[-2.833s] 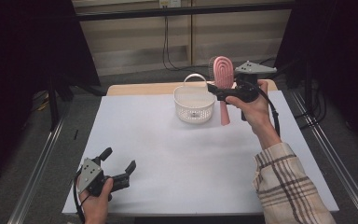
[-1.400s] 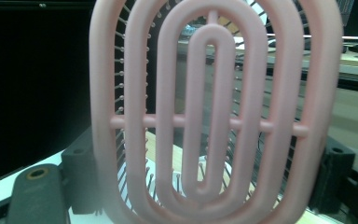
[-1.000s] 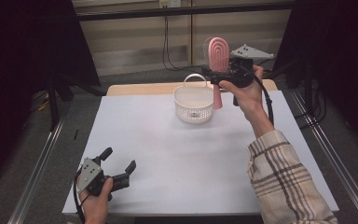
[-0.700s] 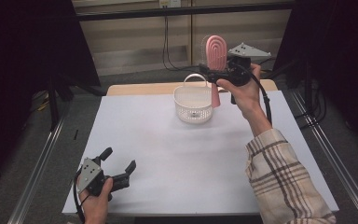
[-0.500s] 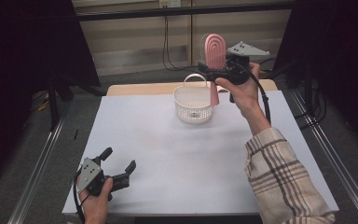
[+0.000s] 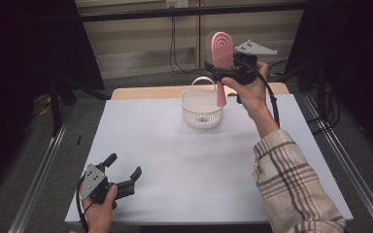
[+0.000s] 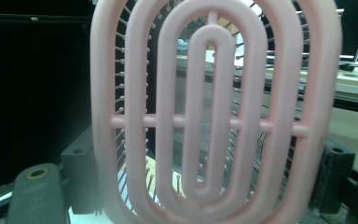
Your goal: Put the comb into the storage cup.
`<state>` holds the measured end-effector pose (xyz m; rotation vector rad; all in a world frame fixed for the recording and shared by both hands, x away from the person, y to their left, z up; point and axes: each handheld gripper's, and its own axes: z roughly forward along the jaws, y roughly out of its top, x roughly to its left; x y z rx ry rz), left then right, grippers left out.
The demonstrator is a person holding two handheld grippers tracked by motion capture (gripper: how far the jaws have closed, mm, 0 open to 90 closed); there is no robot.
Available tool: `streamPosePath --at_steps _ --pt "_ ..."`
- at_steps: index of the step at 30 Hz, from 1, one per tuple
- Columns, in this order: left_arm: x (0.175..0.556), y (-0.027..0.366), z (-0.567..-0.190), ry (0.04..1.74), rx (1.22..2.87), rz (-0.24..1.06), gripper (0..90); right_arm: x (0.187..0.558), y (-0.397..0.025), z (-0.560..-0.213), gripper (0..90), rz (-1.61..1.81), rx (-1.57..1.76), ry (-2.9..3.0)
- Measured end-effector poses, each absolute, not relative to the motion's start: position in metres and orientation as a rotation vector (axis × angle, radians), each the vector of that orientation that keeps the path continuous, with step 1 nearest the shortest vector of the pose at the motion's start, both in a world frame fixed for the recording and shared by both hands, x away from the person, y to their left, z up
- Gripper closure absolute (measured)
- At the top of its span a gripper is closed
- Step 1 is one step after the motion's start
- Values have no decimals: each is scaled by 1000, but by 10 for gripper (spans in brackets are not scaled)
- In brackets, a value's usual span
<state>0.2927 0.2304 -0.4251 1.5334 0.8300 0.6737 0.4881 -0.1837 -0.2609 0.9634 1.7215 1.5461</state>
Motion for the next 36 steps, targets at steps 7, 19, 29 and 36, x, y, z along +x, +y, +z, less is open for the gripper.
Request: streamPosePath --at_steps 7,19,29,36 --pt "293 230 -425 828 1536 674 37 493 -181 -259 190 1544 957 1712" --pt "293 230 -425 829 1534 672 36 501 -176 -264 190 1543 973 1707" --pt "293 230 -425 831 1533 673 37 505 -172 -269 190 1529 973 1705" --pt "292 231 -425 834 1529 668 36 509 -170 -272 190 1534 974 1696"
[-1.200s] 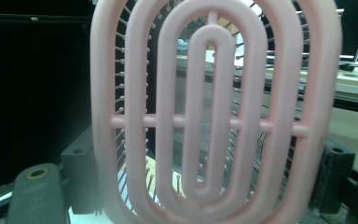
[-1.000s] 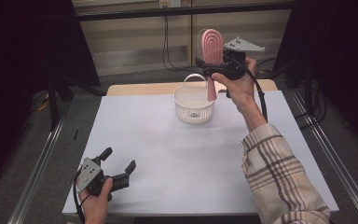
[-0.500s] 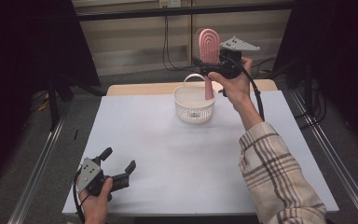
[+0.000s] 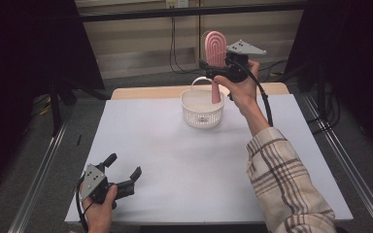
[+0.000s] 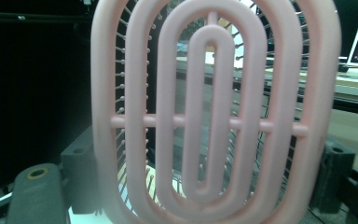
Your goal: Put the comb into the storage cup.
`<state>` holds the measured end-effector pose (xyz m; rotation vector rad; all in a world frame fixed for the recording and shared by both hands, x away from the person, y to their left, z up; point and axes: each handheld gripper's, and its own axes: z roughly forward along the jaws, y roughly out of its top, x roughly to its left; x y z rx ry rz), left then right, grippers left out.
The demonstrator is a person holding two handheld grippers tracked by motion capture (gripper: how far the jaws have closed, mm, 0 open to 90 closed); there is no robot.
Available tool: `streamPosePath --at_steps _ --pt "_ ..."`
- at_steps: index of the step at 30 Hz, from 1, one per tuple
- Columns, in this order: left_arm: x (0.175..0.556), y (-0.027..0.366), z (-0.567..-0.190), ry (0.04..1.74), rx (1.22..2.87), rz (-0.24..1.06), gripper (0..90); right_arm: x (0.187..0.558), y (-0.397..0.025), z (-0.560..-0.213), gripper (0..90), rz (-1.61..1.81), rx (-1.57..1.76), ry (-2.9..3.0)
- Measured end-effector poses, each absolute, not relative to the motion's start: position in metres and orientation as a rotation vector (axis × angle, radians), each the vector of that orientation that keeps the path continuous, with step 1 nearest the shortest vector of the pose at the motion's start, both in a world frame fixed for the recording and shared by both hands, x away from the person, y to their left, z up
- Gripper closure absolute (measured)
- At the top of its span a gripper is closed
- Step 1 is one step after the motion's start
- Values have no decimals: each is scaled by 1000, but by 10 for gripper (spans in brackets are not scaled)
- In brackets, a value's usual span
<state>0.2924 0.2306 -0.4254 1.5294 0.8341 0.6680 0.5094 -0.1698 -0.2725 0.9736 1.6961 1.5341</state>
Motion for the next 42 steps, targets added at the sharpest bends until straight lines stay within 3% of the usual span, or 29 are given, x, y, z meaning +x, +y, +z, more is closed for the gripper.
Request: streamPosePath --at_steps 42 --pt "293 231 -425 823 1534 671 37 527 -165 -300 190 1519 984 1717"
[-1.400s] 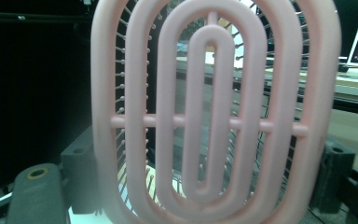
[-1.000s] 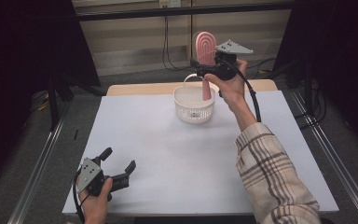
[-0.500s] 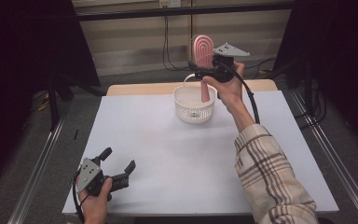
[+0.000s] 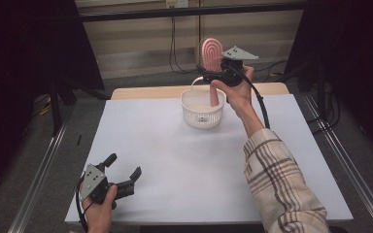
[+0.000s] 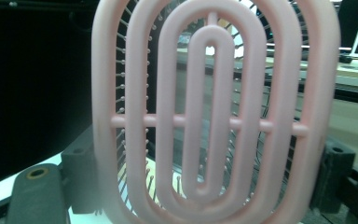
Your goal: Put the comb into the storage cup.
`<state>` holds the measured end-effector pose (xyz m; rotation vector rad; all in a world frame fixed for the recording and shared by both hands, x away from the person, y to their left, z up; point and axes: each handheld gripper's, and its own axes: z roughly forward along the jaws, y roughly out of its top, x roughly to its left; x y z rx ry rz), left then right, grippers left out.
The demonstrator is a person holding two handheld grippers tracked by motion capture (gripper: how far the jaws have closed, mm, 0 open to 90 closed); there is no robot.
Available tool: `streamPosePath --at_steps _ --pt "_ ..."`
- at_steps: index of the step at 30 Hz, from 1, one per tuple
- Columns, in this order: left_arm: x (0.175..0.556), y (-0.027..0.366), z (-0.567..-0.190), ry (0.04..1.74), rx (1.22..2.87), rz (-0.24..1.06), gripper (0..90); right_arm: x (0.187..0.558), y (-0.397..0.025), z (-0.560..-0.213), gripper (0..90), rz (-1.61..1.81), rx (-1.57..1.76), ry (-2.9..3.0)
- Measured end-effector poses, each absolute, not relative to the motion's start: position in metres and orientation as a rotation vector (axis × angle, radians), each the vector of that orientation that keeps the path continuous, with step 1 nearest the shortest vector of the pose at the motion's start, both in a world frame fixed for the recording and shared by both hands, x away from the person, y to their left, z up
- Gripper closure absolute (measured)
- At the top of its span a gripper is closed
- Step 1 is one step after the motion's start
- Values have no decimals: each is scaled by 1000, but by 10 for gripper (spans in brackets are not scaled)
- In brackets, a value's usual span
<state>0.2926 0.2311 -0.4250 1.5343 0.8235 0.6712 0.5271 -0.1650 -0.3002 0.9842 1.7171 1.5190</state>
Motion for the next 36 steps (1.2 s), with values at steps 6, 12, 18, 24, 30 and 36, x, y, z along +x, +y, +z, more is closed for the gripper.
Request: streamPosePath --at_steps 6,12,18,24,30,36 --pt "292 231 -425 824 1537 673 36 531 -162 -309 190 1507 992 1724" --pt "292 232 -425 822 1539 680 37 534 -162 -317 190 1491 1005 1732" --pt "292 232 -425 822 1537 680 36 534 -163 -321 190 1488 1013 1734" --pt "292 232 -425 823 1539 682 36 536 -165 -327 190 1483 1029 1733" --pt "292 232 -425 824 1535 682 36 535 -167 -332 190 1480 1036 1733" --pt "292 232 -424 822 1538 682 36 534 -169 -338 190 1476 1050 1735"
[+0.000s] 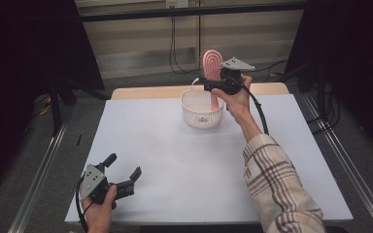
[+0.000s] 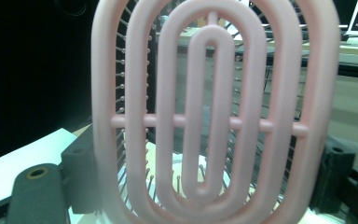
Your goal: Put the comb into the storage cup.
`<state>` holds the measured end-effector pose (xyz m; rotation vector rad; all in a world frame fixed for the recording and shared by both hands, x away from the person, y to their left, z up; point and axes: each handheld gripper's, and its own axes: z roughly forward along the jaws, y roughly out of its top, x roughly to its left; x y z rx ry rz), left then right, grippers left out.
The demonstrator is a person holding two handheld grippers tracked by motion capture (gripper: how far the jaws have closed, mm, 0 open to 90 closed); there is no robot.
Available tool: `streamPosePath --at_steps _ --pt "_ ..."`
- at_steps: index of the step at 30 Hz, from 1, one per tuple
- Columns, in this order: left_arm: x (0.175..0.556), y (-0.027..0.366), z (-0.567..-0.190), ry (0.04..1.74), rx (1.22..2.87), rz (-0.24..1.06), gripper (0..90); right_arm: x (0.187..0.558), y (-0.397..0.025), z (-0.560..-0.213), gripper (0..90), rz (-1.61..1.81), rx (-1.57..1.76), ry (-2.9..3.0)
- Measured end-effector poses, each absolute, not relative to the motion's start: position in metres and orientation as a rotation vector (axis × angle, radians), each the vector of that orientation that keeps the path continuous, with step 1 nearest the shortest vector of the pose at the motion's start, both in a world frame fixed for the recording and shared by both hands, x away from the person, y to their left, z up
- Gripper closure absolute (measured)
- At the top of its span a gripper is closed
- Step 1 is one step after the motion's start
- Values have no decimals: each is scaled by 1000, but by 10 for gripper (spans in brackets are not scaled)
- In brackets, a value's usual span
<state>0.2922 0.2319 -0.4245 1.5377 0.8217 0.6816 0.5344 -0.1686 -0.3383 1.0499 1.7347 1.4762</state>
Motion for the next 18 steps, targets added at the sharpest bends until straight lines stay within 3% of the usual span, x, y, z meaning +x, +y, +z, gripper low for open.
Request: streamPosePath --at_steps 18 --pt "292 232 -424 823 1537 682 36 534 -171 -352 190 1431 1050 1752"
